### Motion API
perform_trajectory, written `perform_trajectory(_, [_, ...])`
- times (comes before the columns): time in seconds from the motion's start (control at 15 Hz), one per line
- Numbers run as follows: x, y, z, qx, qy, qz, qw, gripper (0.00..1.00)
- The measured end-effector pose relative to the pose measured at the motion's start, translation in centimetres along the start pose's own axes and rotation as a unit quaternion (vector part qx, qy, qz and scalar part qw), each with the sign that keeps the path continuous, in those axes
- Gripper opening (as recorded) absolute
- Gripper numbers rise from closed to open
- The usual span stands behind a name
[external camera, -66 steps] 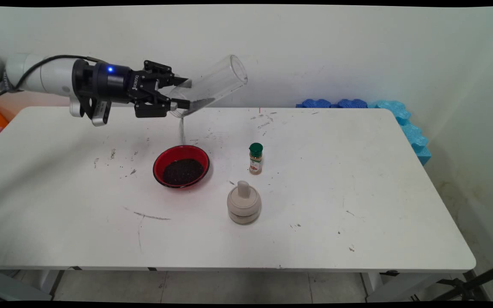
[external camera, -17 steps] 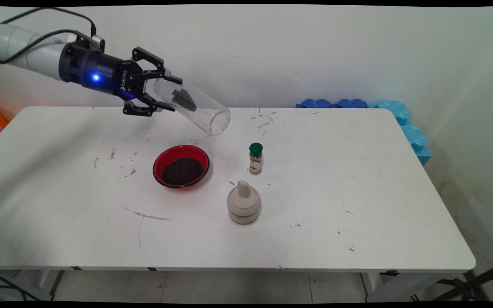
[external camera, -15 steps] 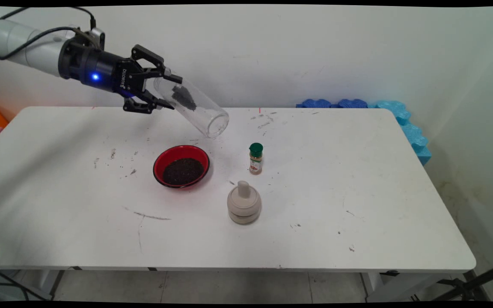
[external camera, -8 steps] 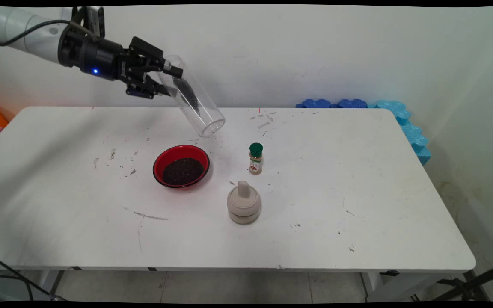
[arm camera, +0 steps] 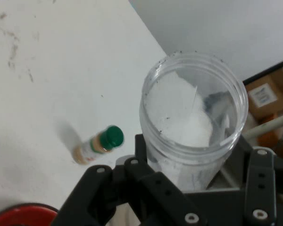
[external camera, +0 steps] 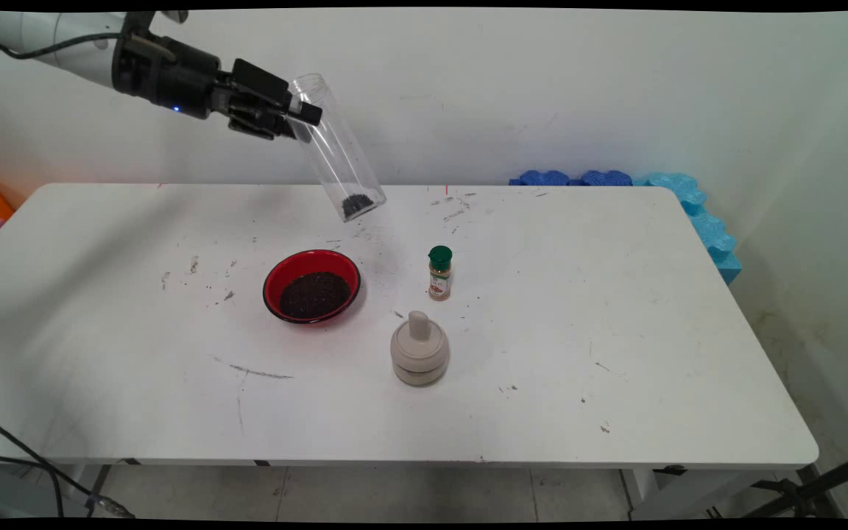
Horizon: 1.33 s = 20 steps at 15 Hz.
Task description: Pour the black seasoning powder in the red bowl
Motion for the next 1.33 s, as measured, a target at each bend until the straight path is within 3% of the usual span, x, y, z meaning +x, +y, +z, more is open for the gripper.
perform_trajectory(0.13, [0.5,0.1,0.3,0.011,0.001,0.061,0.9981,0.0])
perform_trajectory(0.27, [1.1,0.1,0.7,0.026,0.0,0.122,0.9922,0.0])
perform_trajectory(0.47, [2.1,0.3,1.7,0.044,-0.004,0.213,0.9761,0.0])
perform_trajectory(0.67, [2.8,0.2,3.1,0.064,-0.013,0.286,0.9559,0.0])
perform_trajectory(0.87, [3.1,-0.3,4.5,0.083,-0.029,0.333,0.939,0.0])
perform_trajectory(1.33, [2.9,-1.8,7.0,0.107,-0.055,0.384,0.9154,0.0])
